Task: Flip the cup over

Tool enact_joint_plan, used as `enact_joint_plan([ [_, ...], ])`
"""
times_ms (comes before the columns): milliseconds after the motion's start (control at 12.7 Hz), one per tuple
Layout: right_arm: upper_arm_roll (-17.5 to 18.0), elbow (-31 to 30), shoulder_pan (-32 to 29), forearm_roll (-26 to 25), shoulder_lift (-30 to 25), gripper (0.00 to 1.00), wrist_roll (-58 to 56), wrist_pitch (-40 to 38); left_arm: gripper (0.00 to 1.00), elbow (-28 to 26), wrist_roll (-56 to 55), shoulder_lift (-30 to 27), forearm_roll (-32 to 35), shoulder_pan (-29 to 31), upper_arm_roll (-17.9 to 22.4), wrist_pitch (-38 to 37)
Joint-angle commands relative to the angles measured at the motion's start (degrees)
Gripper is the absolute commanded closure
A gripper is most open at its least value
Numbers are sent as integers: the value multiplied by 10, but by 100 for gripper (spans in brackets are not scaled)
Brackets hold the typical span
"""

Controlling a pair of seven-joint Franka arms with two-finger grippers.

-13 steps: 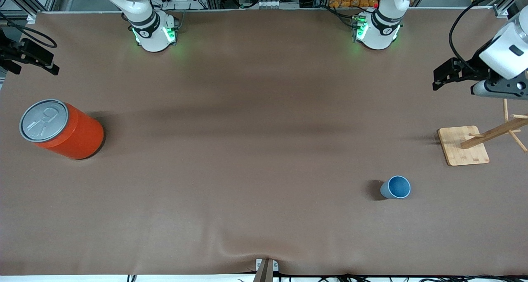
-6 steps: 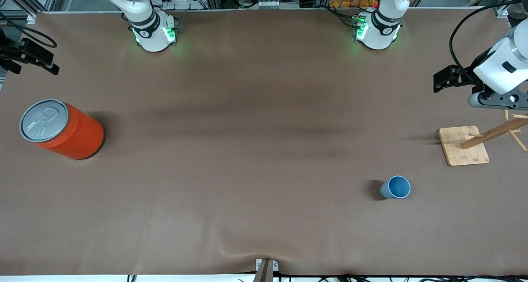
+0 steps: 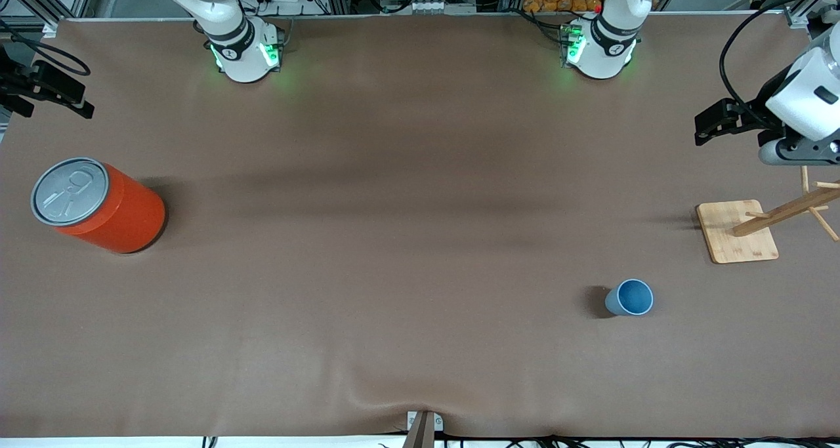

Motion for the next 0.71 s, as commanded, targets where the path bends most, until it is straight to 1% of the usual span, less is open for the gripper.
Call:
enact_joint_plan([
  [0, 0, 9, -4, 6, 3, 0, -6, -9, 0, 0, -10, -14, 2, 3, -6, 7],
  [632, 0, 9, -5, 7, 2, 0, -7, -9, 0, -1, -11, -16, -6, 7, -6, 9],
])
